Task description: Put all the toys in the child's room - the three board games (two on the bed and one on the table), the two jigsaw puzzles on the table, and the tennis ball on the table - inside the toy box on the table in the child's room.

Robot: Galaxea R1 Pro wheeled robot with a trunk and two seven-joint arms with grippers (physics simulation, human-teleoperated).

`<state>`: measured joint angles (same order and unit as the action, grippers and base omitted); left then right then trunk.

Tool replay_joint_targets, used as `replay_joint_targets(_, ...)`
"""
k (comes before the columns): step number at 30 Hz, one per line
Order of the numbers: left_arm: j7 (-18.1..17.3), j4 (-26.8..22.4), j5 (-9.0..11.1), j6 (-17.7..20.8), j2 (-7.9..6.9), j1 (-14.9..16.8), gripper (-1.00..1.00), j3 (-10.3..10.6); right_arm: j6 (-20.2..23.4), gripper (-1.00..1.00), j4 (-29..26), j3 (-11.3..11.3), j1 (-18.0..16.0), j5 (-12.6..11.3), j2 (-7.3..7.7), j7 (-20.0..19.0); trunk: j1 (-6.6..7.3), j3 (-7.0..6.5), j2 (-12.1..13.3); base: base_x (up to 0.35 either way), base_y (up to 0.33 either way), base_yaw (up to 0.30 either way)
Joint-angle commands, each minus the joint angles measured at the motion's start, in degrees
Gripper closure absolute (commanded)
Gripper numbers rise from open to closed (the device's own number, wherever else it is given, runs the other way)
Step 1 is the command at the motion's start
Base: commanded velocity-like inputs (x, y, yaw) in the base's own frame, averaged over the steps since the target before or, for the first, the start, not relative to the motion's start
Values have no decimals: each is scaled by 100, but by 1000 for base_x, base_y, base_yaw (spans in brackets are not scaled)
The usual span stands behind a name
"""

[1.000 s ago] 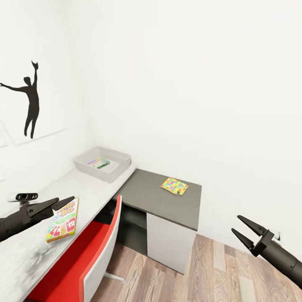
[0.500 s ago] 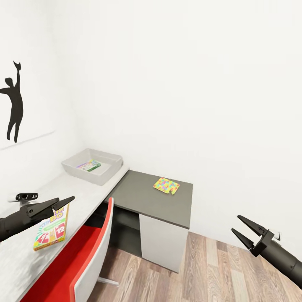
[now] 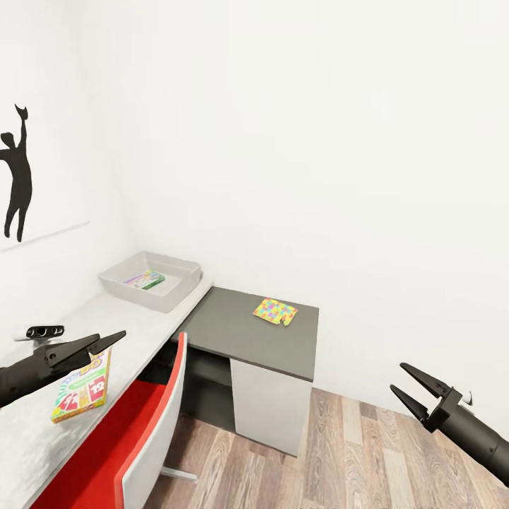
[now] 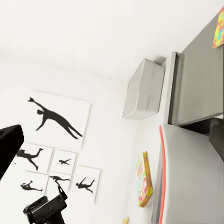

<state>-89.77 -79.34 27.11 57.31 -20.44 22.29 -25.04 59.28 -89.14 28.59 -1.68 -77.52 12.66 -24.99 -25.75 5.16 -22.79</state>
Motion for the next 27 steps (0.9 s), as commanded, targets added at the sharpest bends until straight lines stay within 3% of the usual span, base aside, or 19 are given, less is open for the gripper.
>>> replay_joint_targets(1,-23,-2,-4,61,0,3,-100,-1,23,-100,2,6,-8,51,0,-50,-3,7,-12,-52,0,-189)
replay_joint_targets(27,-23,-11,-4,61,-4,3,-100,-10,-205,-100,2,-11,-8,53,0,-50,-3,-158,-12,-5,0,-215)
